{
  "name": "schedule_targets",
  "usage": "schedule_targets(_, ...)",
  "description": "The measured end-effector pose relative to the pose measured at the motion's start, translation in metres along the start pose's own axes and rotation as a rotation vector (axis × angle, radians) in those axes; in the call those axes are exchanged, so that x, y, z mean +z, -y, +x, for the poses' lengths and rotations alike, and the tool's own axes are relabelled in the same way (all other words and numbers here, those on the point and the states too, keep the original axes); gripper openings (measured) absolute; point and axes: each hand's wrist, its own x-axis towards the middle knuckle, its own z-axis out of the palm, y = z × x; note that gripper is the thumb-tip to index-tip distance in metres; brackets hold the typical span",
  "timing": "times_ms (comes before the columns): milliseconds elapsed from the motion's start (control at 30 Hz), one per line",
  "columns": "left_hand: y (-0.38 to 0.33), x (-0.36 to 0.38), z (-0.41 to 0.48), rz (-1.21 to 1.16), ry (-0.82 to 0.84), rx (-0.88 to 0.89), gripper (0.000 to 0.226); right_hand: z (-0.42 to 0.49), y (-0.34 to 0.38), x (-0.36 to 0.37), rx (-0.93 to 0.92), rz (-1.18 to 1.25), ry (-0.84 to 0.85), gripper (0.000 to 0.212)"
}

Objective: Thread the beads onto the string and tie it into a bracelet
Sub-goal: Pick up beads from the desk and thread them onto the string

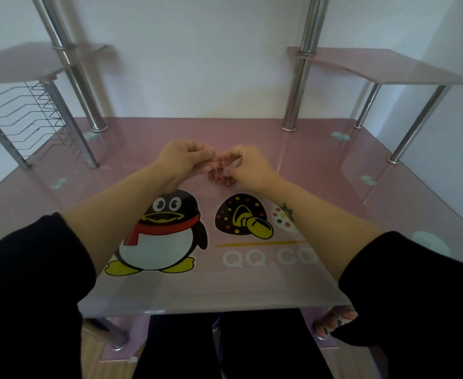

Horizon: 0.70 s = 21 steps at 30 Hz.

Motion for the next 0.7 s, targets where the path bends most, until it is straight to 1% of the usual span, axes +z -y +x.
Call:
schedule_targets(67, -0.004, 0.003, 0.001, 0.008, 0.029, 0.005, 0.01, -0.001, 0.004, -0.003, 0.044, 0.161, 0.014, 0.037)
schedule_targets(200, -0.009, 0.01, 0.002, 0.039, 0.02, 0.034, 0.008, -0.002, 0.009, -0.006, 0.137, 0.422, 0.057, 0.028)
schedule_targets(267, -0.009, 0.011, 0.003, 0.069, -0.003, 0.048, 0.008, -0.002, 0.008, -0.008, 0.164, 0.494, 0.082, 0.025)
schedule_targets(333, -0.009, 0.012, 0.005, 0.122, -0.023, 0.065, 0.006, -0.004, 0.006, -0.01, 0.188, 0.485, 0.081, 0.023)
schedule_targets(433, -0.006, 0.014, 0.007, 0.269, -0.06, 0.11, 0.0, -0.004, 0.002, -0.011, 0.23, 0.401, 0.008, 0.014)
schedule_targets(567, -0.002, 0.013, 0.012, 0.534, -0.127, 0.224, 0.007, -0.002, -0.005, -0.012, 0.291, 0.259, -0.085, 0.01)
schedule_targets(700, 0.001, 0.013, 0.021, 0.775, -0.138, 0.292, 0.013, 0.0, -0.013, -0.015, 0.312, 0.174, -0.13, 0.008)
